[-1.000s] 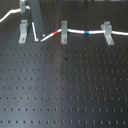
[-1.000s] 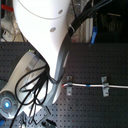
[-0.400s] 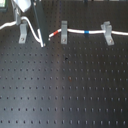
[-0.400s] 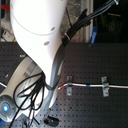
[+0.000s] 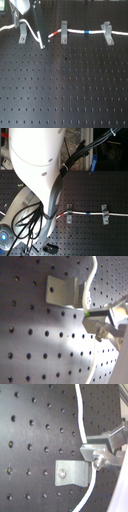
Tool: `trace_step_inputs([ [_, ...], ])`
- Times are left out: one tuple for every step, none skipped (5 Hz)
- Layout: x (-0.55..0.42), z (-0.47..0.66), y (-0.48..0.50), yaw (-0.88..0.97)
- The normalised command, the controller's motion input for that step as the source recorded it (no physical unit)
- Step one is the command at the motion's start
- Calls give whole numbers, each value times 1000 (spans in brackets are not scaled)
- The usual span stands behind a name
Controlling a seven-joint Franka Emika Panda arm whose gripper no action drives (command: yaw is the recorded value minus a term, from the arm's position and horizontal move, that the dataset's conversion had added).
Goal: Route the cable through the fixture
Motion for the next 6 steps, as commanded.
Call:
trace_step_inputs([
  [-158, 54, -193, -34],
  [-152, 208, -101, -97],
  [-235, 196, -125, -348],
  [-340, 135, -65, -565],
  [-458, 1, 66, -437],
  [-487, 3, 185, -308],
])
